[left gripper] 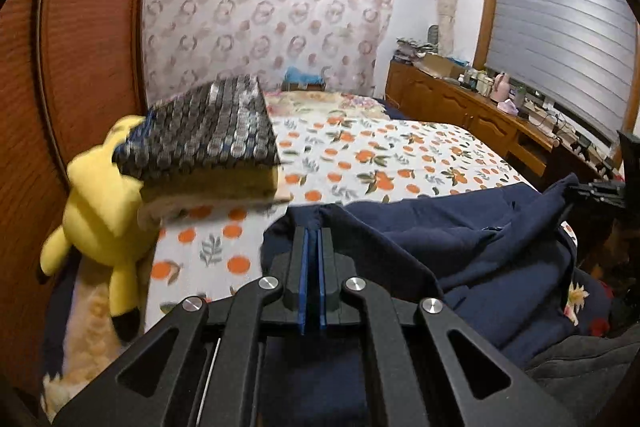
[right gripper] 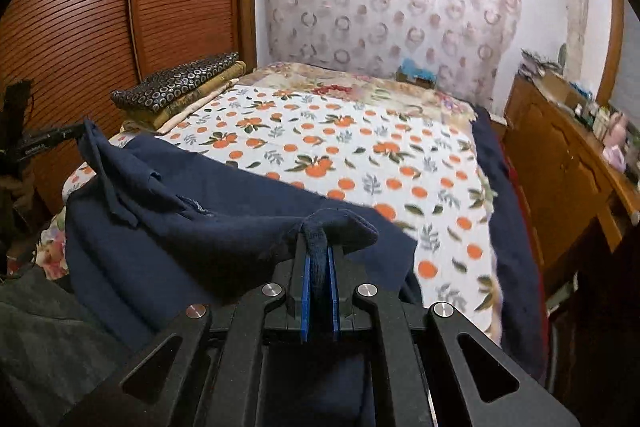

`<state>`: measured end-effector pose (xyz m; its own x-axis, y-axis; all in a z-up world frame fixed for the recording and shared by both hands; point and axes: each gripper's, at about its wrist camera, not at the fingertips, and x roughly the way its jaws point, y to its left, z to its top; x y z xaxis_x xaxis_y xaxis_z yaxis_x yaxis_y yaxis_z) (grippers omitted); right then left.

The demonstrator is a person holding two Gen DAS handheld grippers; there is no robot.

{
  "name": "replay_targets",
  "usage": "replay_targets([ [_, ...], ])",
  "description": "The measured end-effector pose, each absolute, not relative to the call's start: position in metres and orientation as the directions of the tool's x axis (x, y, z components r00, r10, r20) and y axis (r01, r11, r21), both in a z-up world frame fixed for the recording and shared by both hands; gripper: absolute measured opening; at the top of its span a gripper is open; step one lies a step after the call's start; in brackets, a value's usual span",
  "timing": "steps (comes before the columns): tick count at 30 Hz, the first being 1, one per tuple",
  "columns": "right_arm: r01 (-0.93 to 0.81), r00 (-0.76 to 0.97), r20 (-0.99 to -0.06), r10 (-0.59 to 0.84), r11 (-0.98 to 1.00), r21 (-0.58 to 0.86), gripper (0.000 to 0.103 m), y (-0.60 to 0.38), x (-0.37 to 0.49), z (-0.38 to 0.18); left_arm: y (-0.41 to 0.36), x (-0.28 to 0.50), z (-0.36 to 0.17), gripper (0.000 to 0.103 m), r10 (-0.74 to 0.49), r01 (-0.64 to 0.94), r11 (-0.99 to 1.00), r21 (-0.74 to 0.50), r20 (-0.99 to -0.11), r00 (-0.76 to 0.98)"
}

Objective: Fold small clothes
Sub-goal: 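Lift the hem with both tools and fold it toward the collar, then open the left tool while the right tool opens, releasing the folded shirt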

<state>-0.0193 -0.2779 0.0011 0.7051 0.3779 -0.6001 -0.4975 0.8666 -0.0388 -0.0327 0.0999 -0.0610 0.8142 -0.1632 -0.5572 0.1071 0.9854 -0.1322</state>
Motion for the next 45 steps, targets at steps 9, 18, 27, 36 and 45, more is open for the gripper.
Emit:
replay_targets([
  [9,-0.496,0.698,-0.613,0.371,0.867,-0.04,0.007,-0.264,-0.015,-0.003,0.109,-0.037,-0.056,0.007,-0.123,0.063,0.99,-0.128,-0.545,0.829],
  [18,-0.496,0.676,-0.653,0.341,0.866,-0.061,0.007,-0.257,-0.015,-0.019,0.122,-0.031,-0.051,0.045,-0.083,0.028,0.994,-0.11,-0.538,0.839],
  [27,-0.475,0.69,-0.637,0.344,0.879,-0.04,0.007,-0.259,-0.019,-0.018,0.123,-0.01,-0.052,0.079,-0.1,0.035,0.991,-0.127,-0.546,0.832],
  [36,-0.461,0.745,-0.574,0.341,0.884,-0.074,0.038,-0.27,-0.026,0.012,0.122,0.016,-0.053,0.079,-0.083,0.031,0.994,-0.1,-0.564,0.822],
  [45,-0.449,0.738,-0.594,0.32,0.89,-0.078,0.049,-0.268,0.012,0.004,0.116,0.043,-0.058,0.079,-0.107,0.07,0.994,-0.085,-0.595,0.796],
])
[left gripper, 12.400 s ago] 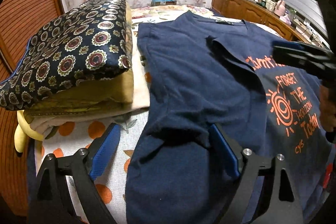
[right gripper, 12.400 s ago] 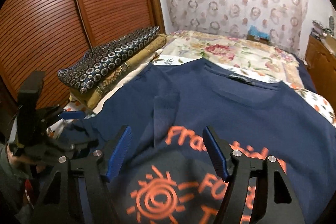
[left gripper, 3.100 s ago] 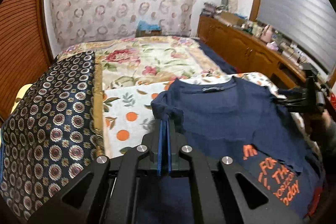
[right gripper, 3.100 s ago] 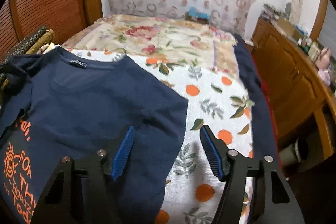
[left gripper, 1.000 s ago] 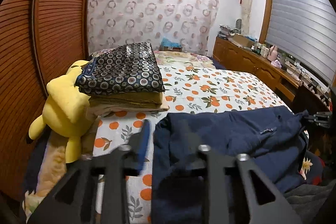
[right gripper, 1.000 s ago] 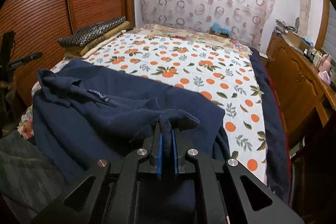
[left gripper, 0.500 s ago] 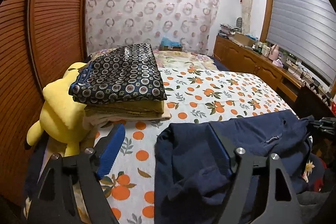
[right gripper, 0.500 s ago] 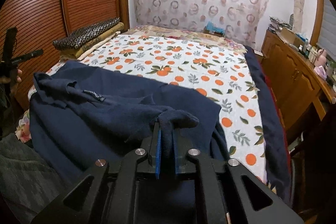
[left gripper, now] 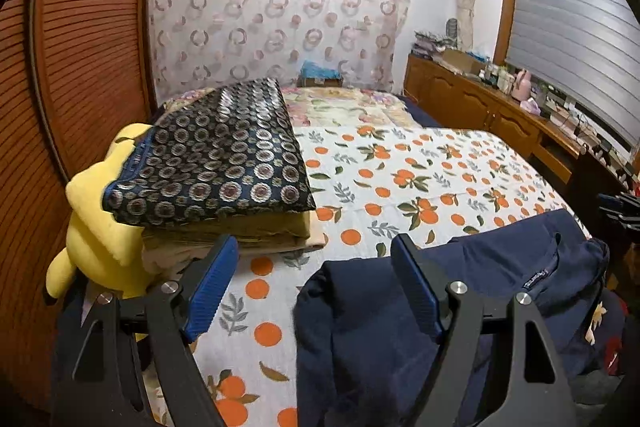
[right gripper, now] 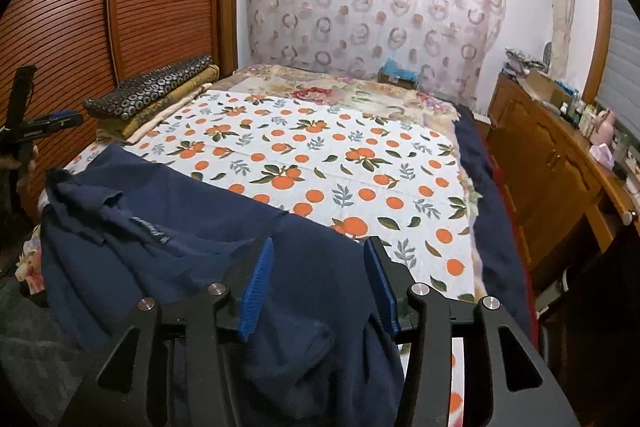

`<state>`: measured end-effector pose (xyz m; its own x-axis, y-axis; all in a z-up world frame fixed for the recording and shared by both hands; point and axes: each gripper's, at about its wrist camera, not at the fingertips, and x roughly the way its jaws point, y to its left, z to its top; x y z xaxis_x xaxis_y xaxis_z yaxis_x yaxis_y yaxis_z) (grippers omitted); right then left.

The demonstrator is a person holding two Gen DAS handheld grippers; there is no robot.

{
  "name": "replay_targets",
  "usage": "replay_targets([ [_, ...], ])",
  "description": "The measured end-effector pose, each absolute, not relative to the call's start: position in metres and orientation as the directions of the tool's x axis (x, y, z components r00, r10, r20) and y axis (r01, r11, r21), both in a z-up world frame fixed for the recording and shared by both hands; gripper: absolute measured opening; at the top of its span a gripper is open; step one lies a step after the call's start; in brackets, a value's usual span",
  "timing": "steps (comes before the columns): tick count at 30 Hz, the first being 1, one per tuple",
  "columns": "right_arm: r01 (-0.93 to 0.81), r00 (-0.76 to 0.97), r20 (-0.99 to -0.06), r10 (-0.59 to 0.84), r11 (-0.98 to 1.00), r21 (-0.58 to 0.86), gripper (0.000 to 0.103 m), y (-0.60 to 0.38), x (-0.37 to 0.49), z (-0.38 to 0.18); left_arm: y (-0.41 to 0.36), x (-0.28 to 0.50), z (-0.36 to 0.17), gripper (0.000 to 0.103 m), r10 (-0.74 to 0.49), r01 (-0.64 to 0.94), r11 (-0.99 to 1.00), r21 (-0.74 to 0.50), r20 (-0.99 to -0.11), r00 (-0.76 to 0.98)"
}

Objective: Fold small clothes
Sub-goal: 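Open the left tool while the right tool opens, releasing the folded shirt, then move both tools to the folded shirt edge and pinch it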

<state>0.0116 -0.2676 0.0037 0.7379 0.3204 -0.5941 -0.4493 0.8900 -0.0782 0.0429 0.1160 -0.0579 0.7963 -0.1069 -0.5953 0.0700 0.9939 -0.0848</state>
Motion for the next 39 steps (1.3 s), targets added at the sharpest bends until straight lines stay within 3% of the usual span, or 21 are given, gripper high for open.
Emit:
replay_targets([
  [10,-0.4,0.668,-0.685,0.289,0.917,-0.003,0.05,-0.277,0.066,-0.033,0.116,0.076,-0.098,0.078,-0.206,0.132,0.979,-0.158,-0.721,0.661],
  [14,-0.39,0.636,-0.709,0.304,0.92,0.045,0.051,-0.282,0.078,-0.041,0.119,0.082,-0.11,0.063,-0.235,0.131,0.972,-0.196,-0.751,0.617],
  [16,-0.383,0.62,-0.72,0.311,0.921,0.069,0.053,-0.283,0.081,-0.043,0.122,0.083,-0.114,0.047,-0.245,0.125,0.969,-0.214,-0.756,0.607],
  [17,-0.381,0.613,-0.724,0.316,0.921,0.08,0.053,-0.284,0.084,-0.044,0.122,0.082,-0.116,0.044,-0.257,0.128,0.966,-0.226,-0.757,0.6],
  [36,-0.397,0.598,-0.734,0.323,0.914,0.079,0.053,-0.278,0.09,-0.048,0.112,0.09,-0.121,0.043,-0.229,0.146,0.973,-0.177,-0.775,0.589],
  [39,-0.392,0.601,-0.742,0.298,0.918,0.052,0.059,-0.275,0.092,-0.048,0.112,0.091,-0.121,0.043,-0.227,0.147,0.974,-0.173,-0.776,0.589],
])
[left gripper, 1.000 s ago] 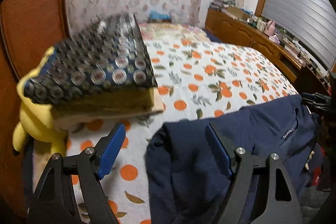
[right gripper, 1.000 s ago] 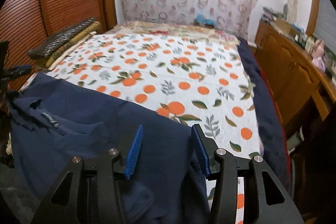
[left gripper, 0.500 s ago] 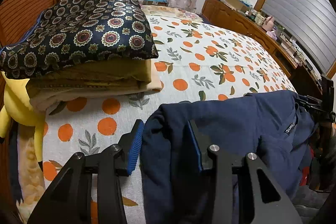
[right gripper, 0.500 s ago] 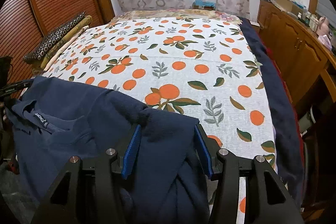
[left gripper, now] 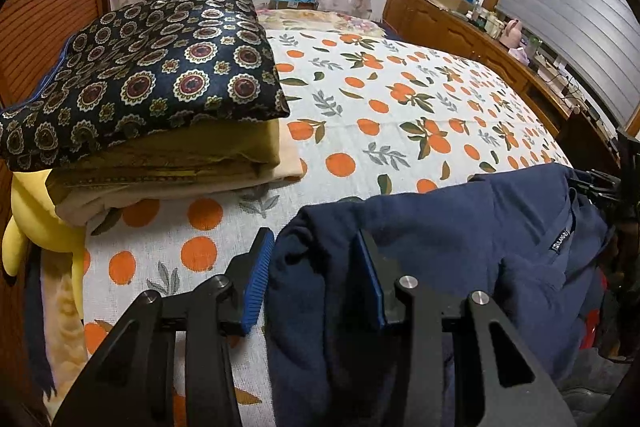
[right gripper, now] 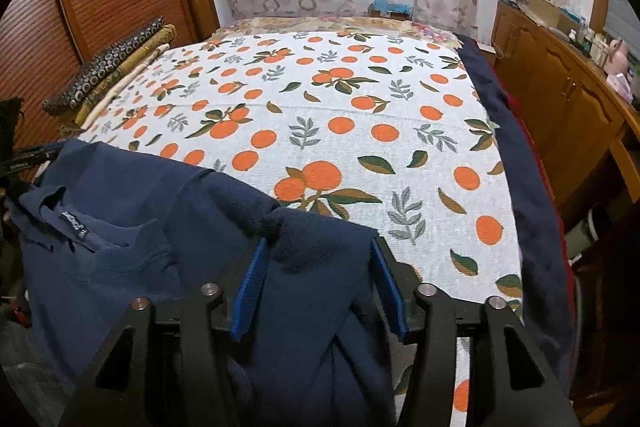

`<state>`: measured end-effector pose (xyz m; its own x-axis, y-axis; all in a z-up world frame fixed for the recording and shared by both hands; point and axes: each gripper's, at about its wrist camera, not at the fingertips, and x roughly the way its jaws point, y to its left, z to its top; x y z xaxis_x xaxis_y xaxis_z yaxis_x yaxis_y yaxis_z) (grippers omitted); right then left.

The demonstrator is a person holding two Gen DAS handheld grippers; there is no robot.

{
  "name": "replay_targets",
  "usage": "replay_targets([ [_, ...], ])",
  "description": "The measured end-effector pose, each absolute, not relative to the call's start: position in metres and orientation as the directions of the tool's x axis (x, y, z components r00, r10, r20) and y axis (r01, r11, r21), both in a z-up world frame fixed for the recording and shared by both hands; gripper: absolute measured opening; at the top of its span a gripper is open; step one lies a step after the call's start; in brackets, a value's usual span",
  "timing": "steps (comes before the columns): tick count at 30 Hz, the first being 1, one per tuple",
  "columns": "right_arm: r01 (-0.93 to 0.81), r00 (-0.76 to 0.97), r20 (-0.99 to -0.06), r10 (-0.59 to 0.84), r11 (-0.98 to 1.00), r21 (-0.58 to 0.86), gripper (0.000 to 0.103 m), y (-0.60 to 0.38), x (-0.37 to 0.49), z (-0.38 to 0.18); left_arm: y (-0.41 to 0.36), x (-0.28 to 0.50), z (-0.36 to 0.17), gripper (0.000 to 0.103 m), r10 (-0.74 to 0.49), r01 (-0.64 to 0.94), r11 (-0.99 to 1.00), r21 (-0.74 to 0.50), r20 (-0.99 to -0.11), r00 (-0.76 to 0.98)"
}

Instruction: Fold small clothes

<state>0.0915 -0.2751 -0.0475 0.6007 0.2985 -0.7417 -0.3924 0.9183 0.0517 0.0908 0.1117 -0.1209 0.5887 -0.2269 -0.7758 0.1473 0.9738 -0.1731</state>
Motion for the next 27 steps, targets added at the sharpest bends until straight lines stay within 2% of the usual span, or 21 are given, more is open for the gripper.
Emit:
replay_targets([
  [7,-0.401,0.606,-0.735,0.302,0.915,0.046,0.06,-0.275,0.092,-0.049,0.109,0.093,-0.122,0.041,-0.23,0.149,0.973,-0.175,-0.772,0.592],
  [9,-0.408,0.606,-0.734,0.308,0.912,0.046,0.06,-0.275,0.091,-0.049,0.107,0.092,-0.122,0.035,-0.235,0.16,0.972,-0.173,-0.771,0.593],
  [11,-0.421,0.605,-0.731,0.316,0.906,0.044,0.057,-0.274,0.089,-0.05,0.104,0.092,-0.122,0.024,-0.252,0.177,0.967,-0.182,-0.767,0.589],
  [13,-0.428,0.606,-0.726,0.323,0.903,0.045,0.047,-0.273,0.087,-0.05,0.099,0.09,-0.12,0.013,-0.248,0.187,0.968,-0.168,-0.763,0.597],
  [14,-0.436,0.602,-0.725,0.335,0.899,0.053,0.04,-0.273,0.086,-0.05,0.098,0.089,-0.119,0.013,-0.244,0.188,0.969,-0.162,-0.761,0.601],
  [15,-0.449,0.592,-0.723,0.356,0.891,0.072,0.025,-0.273,0.085,-0.049,0.097,0.088,-0.118,0.012,-0.242,0.187,0.969,-0.159,-0.759,0.605],
  [16,-0.463,0.578,-0.724,0.378,0.882,0.091,0.021,-0.273,0.083,-0.049,0.097,0.087,-0.117,0.011,-0.238,0.184,0.97,-0.157,-0.755,0.611],
  [20,-0.459,0.601,-0.7,0.386,0.884,0.093,0.018,-0.273,0.072,-0.044,0.096,0.069,-0.094,0.011,-0.274,0.218,0.961,-0.169,-0.689,0.671],
  [24,-0.453,0.657,-0.621,0.428,0.882,0.129,0.017,-0.286,0.049,-0.017,0.095,0.049,-0.065,0.011,-0.286,0.236,0.958,-0.165,-0.628,0.723],
  [27,-0.459,0.702,-0.566,0.432,0.882,0.104,0.016,-0.289,0.026,0.006,0.095,0.034,-0.042,0.011,-0.293,0.245,0.956,-0.162,-0.573,0.765],
])
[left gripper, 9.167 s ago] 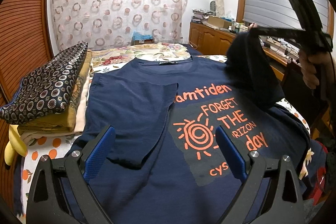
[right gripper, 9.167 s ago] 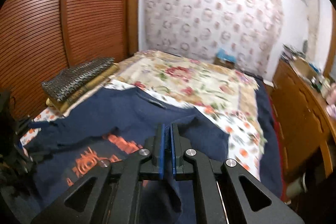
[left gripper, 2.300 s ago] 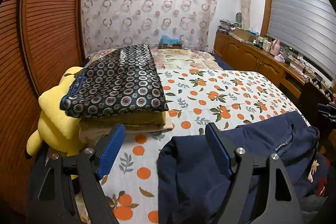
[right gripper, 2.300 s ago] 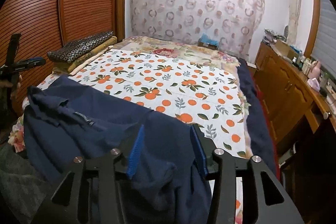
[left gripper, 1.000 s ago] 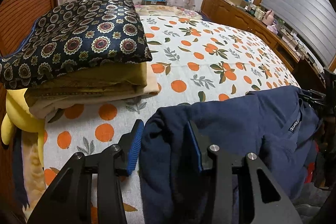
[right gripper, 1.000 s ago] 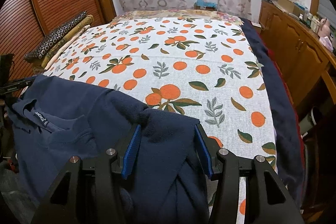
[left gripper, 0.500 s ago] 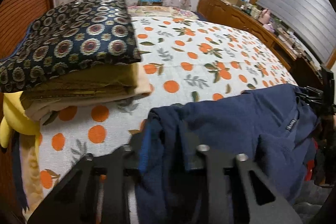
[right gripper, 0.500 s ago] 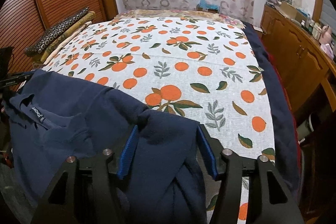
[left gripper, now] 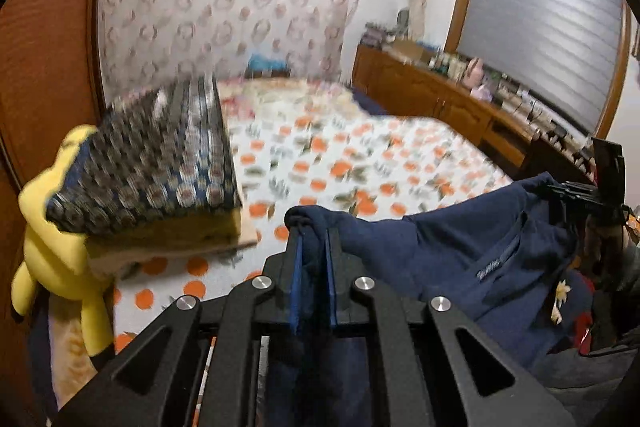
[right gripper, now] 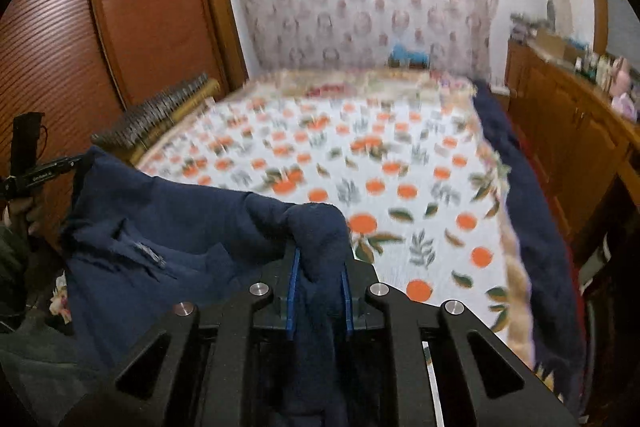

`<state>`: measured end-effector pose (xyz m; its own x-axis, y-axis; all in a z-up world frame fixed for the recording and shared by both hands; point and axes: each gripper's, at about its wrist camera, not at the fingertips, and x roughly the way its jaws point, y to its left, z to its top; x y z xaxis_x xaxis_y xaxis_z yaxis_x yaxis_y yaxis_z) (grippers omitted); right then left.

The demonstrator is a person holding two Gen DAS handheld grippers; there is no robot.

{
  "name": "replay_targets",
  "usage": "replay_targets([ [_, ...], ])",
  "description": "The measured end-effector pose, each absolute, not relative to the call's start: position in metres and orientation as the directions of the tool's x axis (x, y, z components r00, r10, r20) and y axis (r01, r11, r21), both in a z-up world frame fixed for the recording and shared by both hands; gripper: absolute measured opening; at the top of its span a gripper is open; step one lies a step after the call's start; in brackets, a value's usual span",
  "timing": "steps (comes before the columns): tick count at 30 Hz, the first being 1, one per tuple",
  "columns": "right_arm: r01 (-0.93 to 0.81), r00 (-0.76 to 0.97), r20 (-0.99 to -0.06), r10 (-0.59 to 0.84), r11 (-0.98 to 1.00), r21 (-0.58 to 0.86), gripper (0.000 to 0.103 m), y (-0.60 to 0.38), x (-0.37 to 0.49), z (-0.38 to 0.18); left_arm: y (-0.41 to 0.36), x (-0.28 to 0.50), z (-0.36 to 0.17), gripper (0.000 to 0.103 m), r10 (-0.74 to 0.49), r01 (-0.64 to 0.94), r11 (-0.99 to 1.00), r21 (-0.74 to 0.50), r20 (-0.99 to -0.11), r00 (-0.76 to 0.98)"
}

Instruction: Fold small clothes

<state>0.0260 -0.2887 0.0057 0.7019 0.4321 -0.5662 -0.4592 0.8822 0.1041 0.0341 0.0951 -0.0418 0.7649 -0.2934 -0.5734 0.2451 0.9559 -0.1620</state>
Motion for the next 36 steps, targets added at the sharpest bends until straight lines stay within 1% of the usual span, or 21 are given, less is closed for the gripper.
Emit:
replay_targets([
  [2,-0.464,0.723,-0.54,0.43,0.882,0.081,0.016,-0.289,0.01,0.021,0.096,0.022,-0.025,0.011,-0.314,0.264,0.949,-0.171,-0.517,0.796],
  [7,-0.478,0.758,-0.475,0.447,0.876,0.063,0.016,-0.304,-0.029,0.057,0.1,0.001,0.008,0.01,-0.327,0.286,0.945,-0.159,-0.416,0.848],
  [13,-0.502,0.806,-0.367,0.464,0.865,-0.008,0.016,-0.311,-0.081,0.112,0.103,-0.022,0.056,0.01,-0.347,0.324,0.938,-0.124,-0.306,0.887],
  [16,-0.499,0.831,-0.315,0.458,0.864,-0.062,0.016,-0.311,-0.104,0.136,0.102,-0.031,0.076,0.01,-0.332,0.316,0.943,-0.101,-0.264,0.906],
  [20,-0.498,0.852,-0.245,0.463,0.861,-0.104,0.016,-0.317,-0.129,0.164,0.104,-0.052,0.111,0.01,-0.338,0.33,0.941,-0.073,-0.157,0.928],
  [23,-0.491,0.865,-0.194,0.463,0.86,-0.14,0.016,-0.319,-0.146,0.18,0.108,-0.066,0.131,0.01,-0.333,0.329,0.942,-0.063,-0.093,0.938],
  [25,-0.495,0.866,-0.166,0.471,0.856,-0.152,0.016,-0.321,-0.154,0.187,0.111,-0.072,0.14,0.01,-0.331,0.328,0.943,-0.057,-0.068,0.941],
  [28,-0.501,0.865,-0.138,0.483,0.85,-0.165,0.016,-0.323,-0.166,0.192,0.117,-0.081,0.152,0.01,-0.362,0.359,0.932,-0.058,-0.045,0.931],
  [31,-0.505,0.863,-0.105,0.494,0.846,-0.171,0.016,-0.327,-0.171,0.187,0.124,-0.086,0.161,0.01,-0.347,0.345,0.937,-0.057,-0.018,0.938],
  [36,-0.495,0.869,-0.093,0.486,0.848,-0.192,0.016,-0.322,-0.152,0.17,0.129,-0.065,0.164,0.01,-0.32,0.318,0.946,-0.069,-0.018,0.947],
])
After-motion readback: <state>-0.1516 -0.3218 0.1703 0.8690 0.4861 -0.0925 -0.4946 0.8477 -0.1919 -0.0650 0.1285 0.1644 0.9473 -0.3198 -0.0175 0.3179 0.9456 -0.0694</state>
